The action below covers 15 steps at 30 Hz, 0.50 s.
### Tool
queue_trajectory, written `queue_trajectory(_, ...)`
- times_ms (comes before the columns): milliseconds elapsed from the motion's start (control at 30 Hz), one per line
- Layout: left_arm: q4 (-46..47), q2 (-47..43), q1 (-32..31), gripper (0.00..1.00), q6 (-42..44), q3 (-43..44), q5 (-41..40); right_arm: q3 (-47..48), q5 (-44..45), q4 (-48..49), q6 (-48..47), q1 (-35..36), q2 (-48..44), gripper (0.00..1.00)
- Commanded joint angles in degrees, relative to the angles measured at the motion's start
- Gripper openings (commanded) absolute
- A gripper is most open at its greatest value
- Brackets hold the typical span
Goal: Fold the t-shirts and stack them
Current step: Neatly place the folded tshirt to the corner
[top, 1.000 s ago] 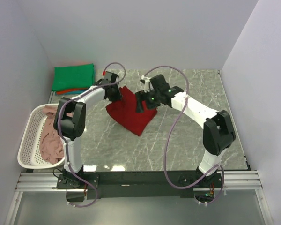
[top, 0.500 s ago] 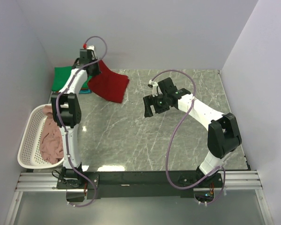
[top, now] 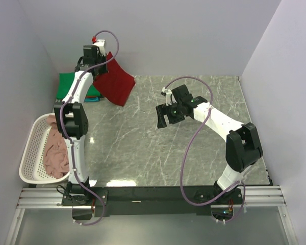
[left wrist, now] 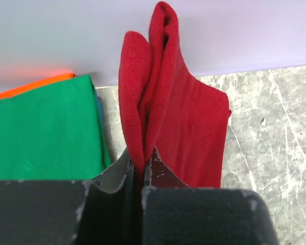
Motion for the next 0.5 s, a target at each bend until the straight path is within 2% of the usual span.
queue_trajectory(0,3.05,-4.41,0.94,0.0,1.97,4.71,0.21,1.31,-0.51,-0.1,-0.84,-0.48,-0.22,0.9)
queue_trajectory(467,3.58,-10.13,1.11,0.0,3.56,4.01,3.11,-0.09,-0.42,0.17,-0.58,-0.48,-1.28,0.89)
